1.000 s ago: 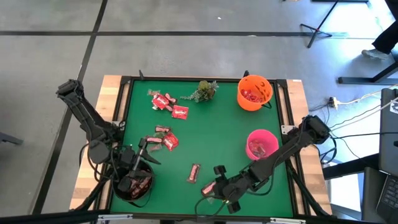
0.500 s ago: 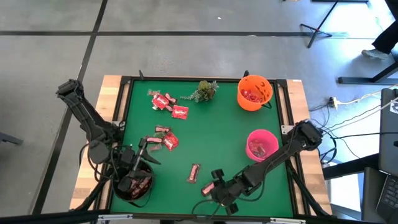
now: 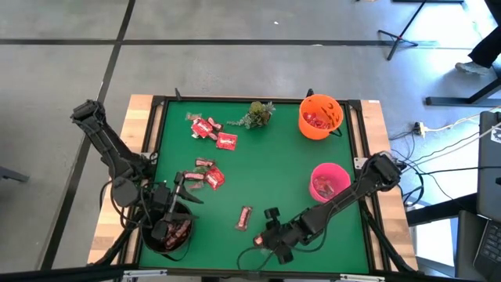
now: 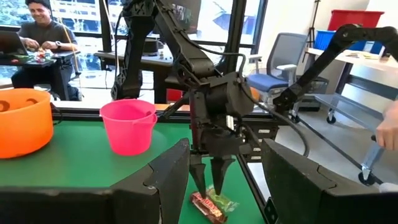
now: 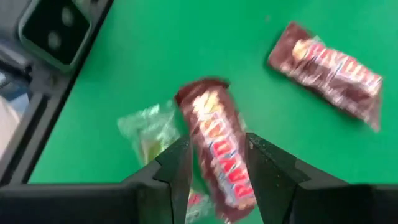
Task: Sort candy
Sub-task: Put the brown chocolate bar into the black bucket
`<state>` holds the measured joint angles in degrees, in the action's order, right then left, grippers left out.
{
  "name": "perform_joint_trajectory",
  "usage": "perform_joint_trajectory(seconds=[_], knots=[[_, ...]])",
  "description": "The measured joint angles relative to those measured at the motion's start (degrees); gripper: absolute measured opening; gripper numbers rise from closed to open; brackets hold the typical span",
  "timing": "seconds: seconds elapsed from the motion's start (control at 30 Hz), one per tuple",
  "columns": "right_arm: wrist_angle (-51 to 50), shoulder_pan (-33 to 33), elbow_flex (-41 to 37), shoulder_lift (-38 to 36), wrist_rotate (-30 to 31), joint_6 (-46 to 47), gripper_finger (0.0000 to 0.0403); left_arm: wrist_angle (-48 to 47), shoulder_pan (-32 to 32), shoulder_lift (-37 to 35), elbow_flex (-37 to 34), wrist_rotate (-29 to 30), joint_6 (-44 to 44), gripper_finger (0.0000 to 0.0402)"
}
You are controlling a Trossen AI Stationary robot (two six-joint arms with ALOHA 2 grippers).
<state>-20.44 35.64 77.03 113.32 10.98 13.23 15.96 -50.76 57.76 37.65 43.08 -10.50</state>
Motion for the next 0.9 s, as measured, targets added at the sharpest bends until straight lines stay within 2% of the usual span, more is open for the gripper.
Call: perform_joint_trajectory(seconds=[0.33,0.9], knots=[[-1.7,-2.1,0.1,0.2,-3.8,-1.3,0.0143,0.0,0.0,0.0,0.0,0.9,-0.9,0.0188],[-3.5,-3.7,0.0,0.3,-3.7,-2.9,0.0143,-0.6,0.0,0.0,0.0,1.0,-0.9,0.0188]])
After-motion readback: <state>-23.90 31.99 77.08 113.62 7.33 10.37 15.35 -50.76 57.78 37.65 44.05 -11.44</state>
